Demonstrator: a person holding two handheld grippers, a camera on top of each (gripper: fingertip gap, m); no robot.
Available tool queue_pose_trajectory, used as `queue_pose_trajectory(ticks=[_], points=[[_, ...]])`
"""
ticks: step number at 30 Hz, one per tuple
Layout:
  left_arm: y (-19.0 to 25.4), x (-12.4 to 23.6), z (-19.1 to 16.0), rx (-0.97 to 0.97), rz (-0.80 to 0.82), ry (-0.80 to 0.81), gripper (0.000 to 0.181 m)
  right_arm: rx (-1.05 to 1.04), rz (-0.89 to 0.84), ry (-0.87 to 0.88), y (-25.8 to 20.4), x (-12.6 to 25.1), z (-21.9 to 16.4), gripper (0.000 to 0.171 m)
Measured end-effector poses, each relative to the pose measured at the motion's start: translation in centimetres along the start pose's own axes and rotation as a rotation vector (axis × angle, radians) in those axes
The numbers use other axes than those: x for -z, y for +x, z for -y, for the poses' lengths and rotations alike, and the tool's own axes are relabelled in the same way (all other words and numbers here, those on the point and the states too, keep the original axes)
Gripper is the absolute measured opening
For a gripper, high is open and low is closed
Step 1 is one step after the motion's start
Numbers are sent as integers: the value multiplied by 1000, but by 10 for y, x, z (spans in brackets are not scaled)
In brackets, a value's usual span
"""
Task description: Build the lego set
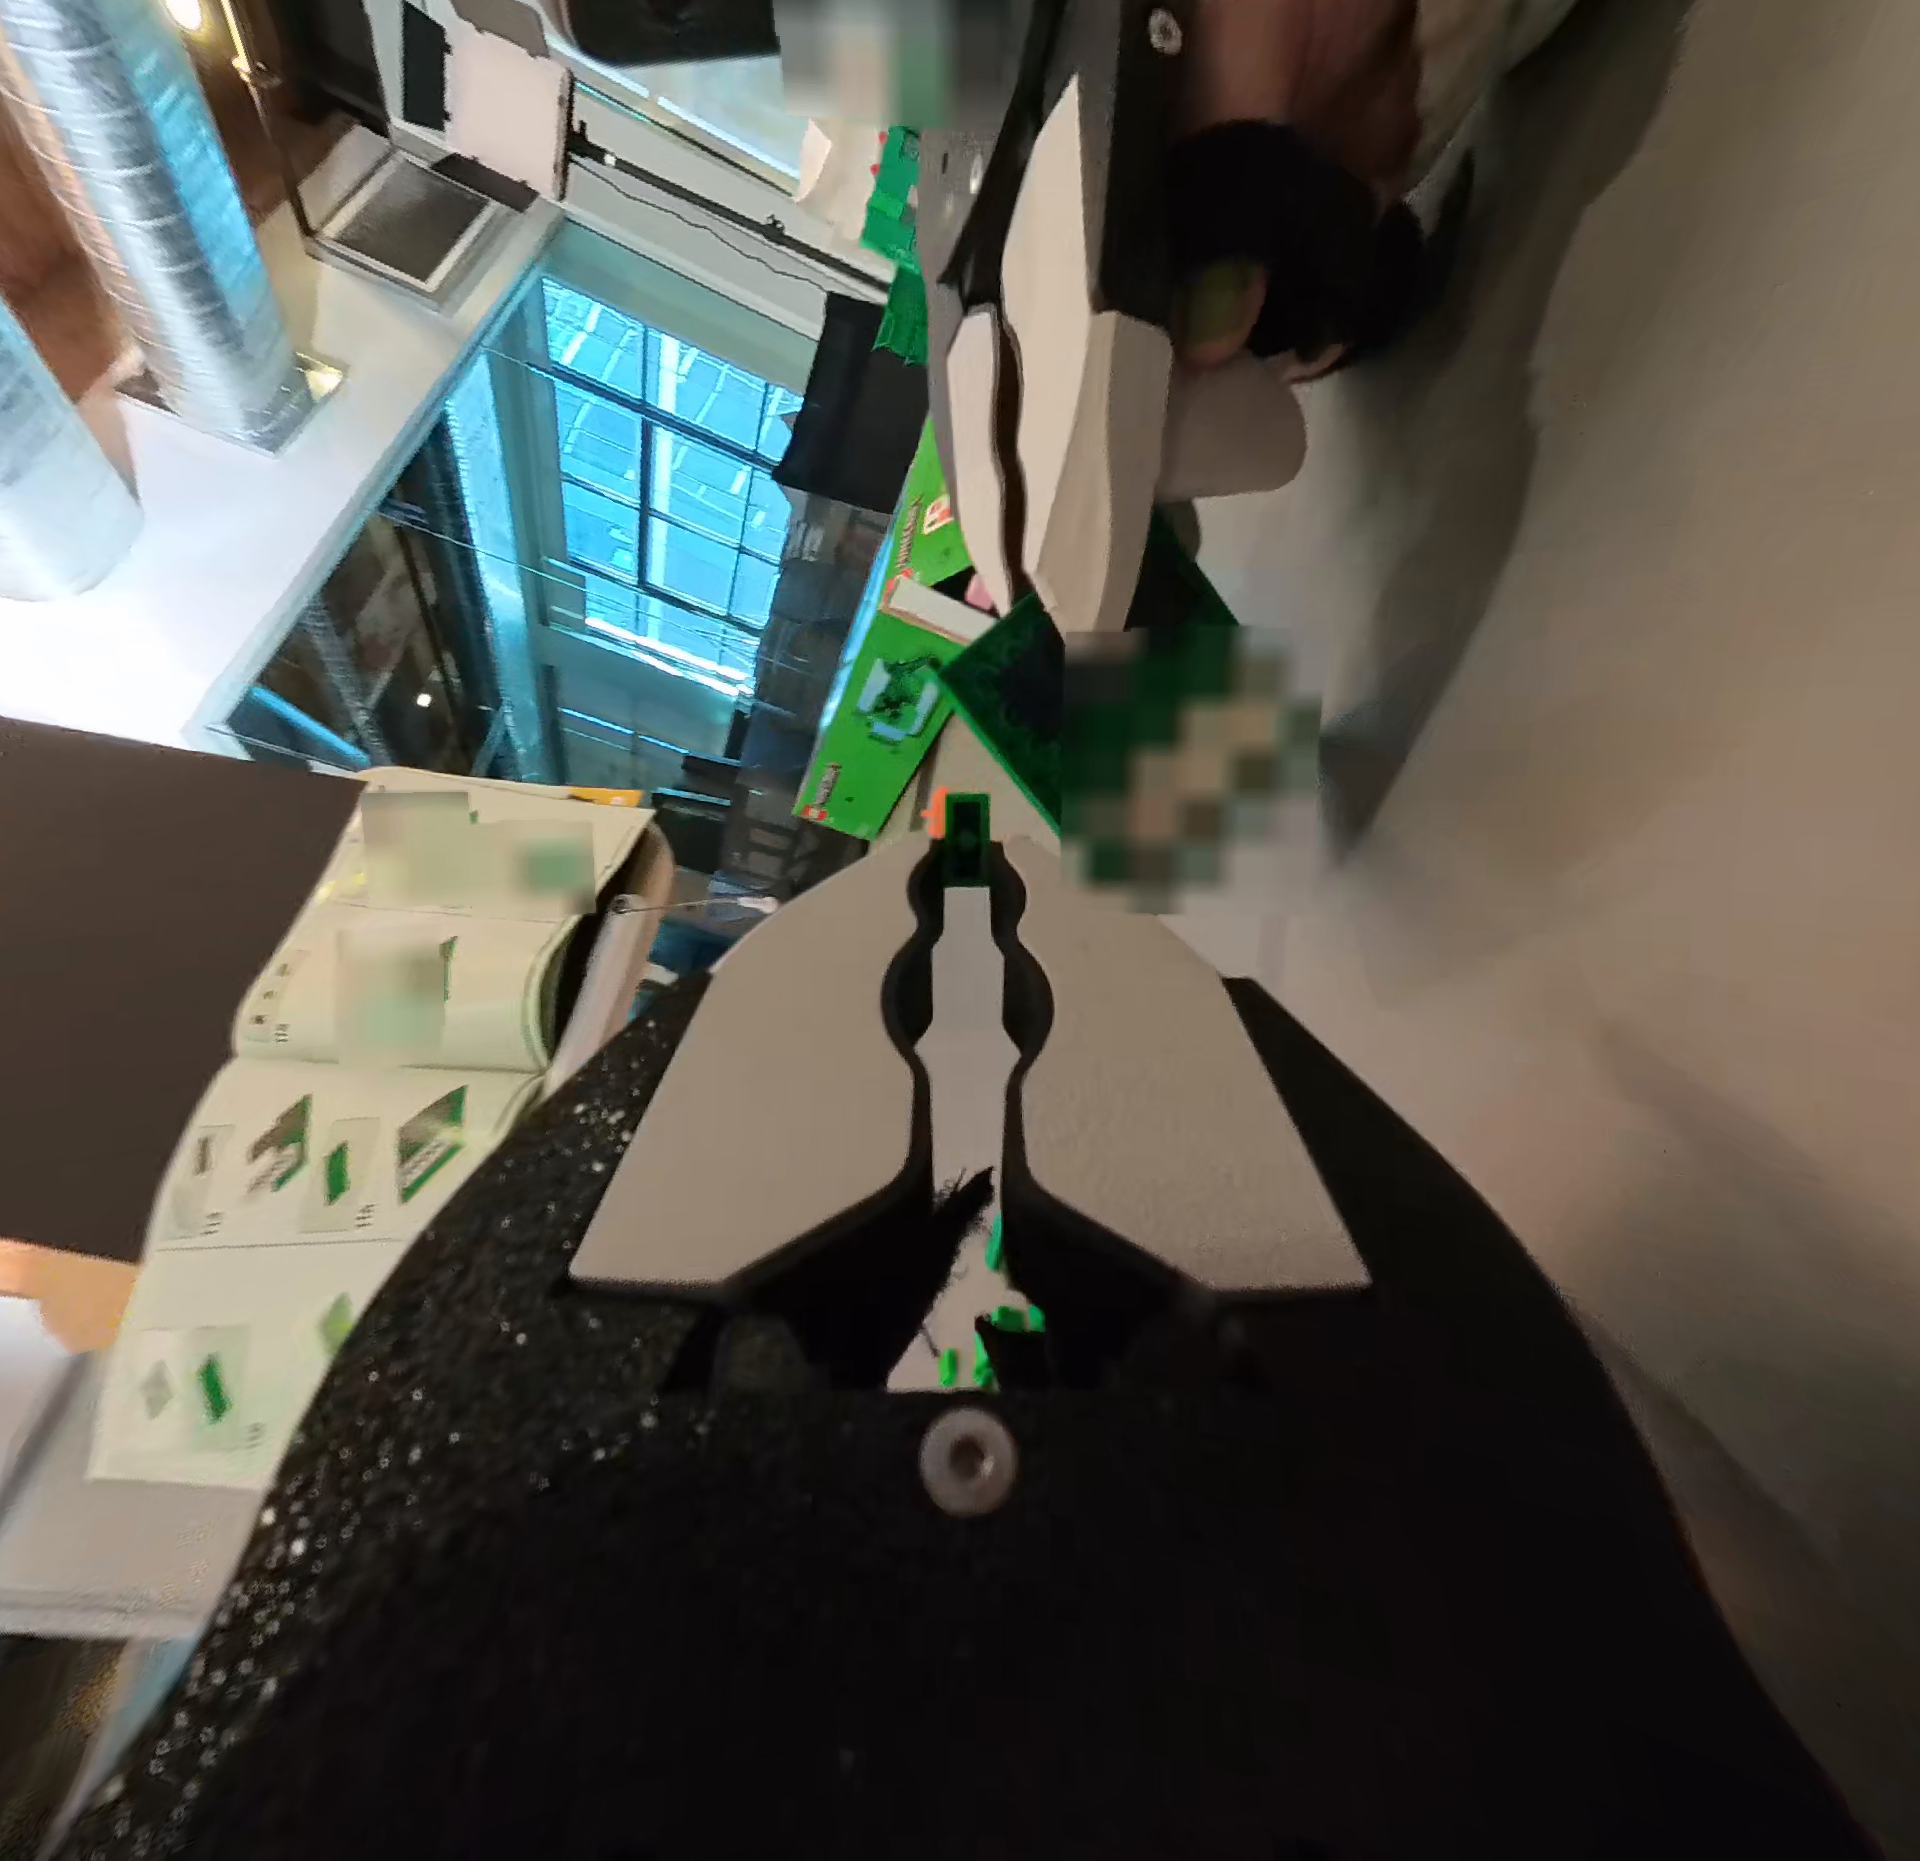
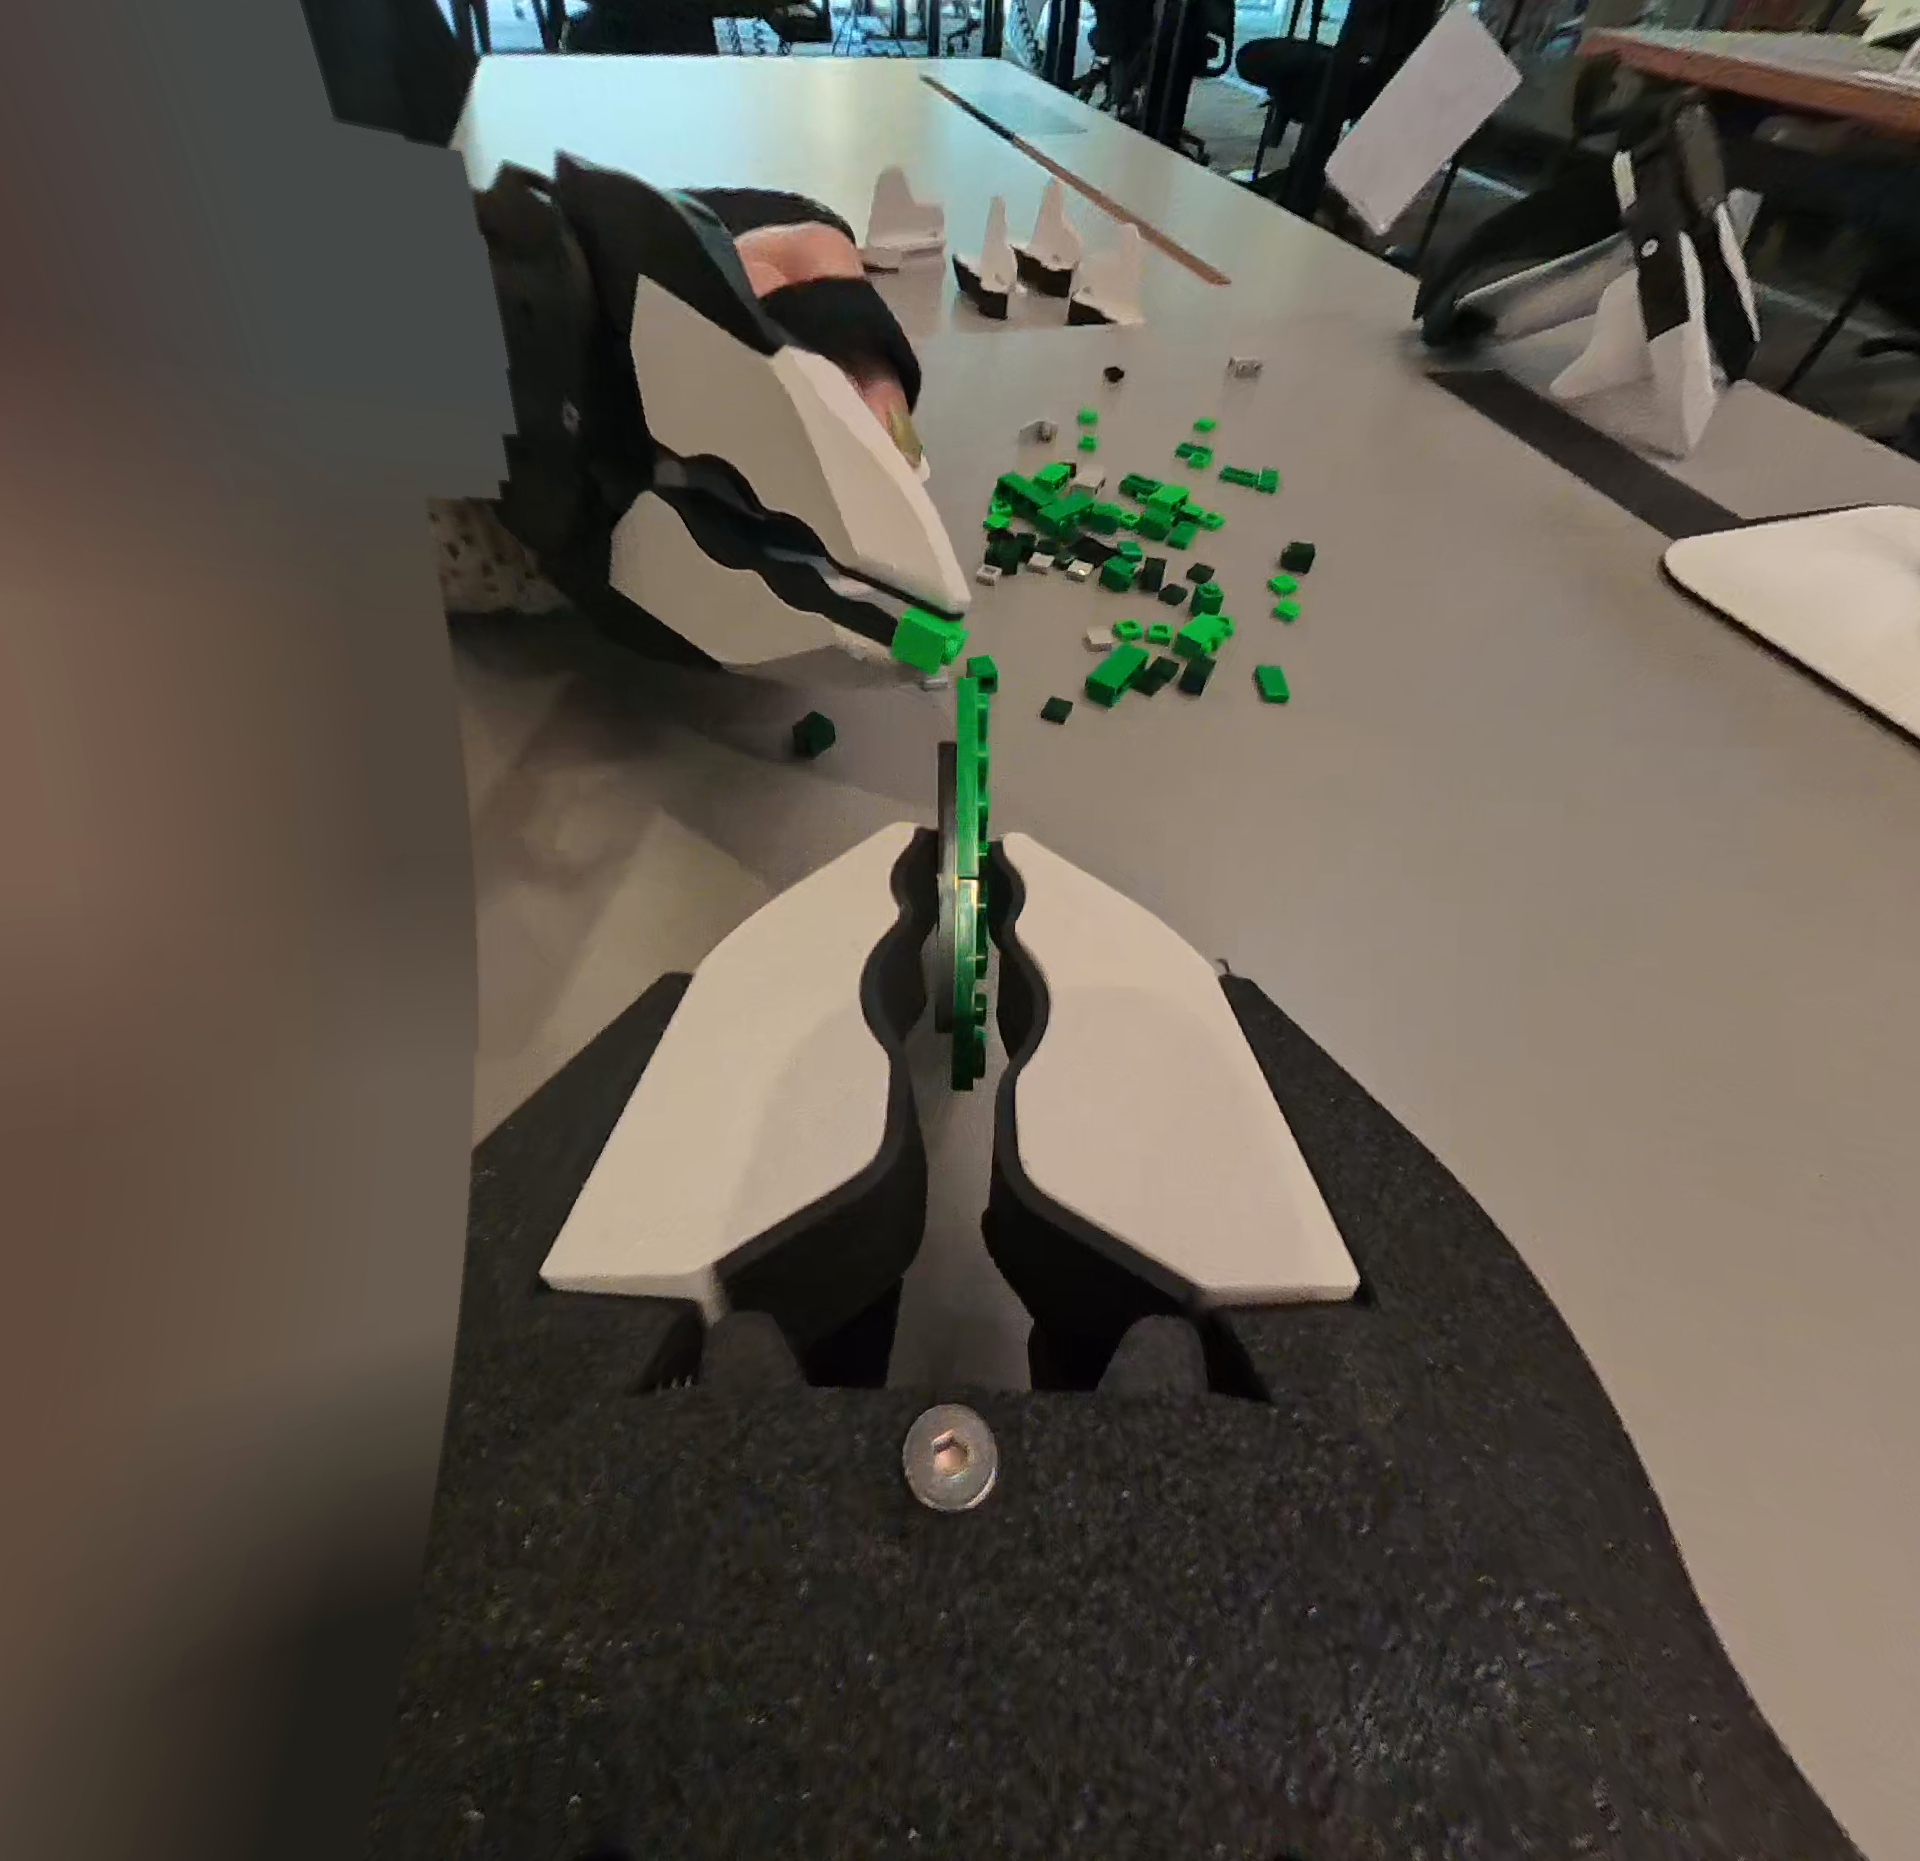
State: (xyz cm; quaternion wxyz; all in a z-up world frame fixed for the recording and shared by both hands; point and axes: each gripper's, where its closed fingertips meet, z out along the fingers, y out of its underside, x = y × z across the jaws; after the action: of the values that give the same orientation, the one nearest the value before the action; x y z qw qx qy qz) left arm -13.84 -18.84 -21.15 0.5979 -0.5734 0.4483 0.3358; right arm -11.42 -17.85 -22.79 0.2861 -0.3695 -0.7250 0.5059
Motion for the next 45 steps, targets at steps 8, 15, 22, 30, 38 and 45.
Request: queue_pose_trajectory(ticks=[8,15,22,30,38,45], points=[[14,1,11,277,-185,74,7,-55,69,-25,8,16,-9,9],[17,-6,22,280,-177,54,7,-97,142,-86,6,23,-21,8],[7,-1,18,109,-25,13,7,-139,181,-148,7,31,-32,8],[18,3,22,-69,-9,2,7,-52,189,-252,-2,28,-47,13],[23,1,34,-153,-8,16,7,-35,167,-142,-1,24,-29,12],[20,-7,33,-201,-3,-17,7,-35,144,-84,-3,16,-18,11]])
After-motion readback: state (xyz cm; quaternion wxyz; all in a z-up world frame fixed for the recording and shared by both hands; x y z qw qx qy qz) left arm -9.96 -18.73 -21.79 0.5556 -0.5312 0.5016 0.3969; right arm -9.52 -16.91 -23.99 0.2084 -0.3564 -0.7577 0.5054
